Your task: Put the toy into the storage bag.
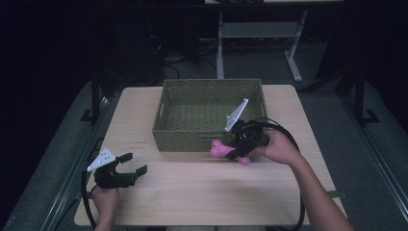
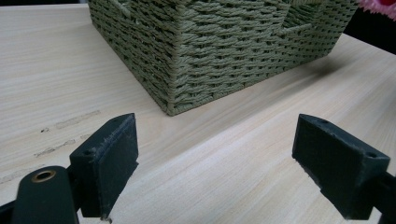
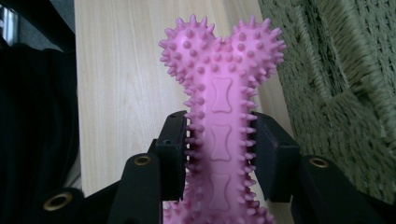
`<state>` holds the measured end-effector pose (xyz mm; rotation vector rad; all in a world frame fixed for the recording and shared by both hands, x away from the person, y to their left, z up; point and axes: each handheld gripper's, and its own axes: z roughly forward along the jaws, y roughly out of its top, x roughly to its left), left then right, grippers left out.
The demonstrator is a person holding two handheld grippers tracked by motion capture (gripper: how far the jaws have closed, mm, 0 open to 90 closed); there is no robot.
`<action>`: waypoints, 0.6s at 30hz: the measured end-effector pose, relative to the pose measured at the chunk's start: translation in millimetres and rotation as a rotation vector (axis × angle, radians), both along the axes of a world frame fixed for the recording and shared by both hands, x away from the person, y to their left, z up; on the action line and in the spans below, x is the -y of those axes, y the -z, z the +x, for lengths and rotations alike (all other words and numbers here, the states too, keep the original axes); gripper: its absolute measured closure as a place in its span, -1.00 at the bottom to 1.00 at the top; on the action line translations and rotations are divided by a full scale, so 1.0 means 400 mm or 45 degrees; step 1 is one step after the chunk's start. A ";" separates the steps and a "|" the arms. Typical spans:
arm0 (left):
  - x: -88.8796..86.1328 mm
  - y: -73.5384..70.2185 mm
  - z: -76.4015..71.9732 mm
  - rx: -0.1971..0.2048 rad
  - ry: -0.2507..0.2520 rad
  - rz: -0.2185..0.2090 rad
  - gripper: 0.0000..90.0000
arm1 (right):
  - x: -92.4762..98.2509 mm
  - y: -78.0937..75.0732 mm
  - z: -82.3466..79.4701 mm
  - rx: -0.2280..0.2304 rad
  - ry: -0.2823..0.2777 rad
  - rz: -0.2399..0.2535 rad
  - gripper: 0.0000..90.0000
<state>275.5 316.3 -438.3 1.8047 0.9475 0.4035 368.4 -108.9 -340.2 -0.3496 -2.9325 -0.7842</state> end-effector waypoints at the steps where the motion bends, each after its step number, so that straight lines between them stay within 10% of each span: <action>1: 0.001 -0.001 -0.001 0.000 -0.001 0.000 -0.69 | 0.001 -0.001 0.002 -0.002 0.000 0.001 0.29; 18: 0.006 0.000 0.002 0.002 0.005 0.012 -0.69 | 0.017 -0.074 0.053 0.016 0.033 0.014 0.29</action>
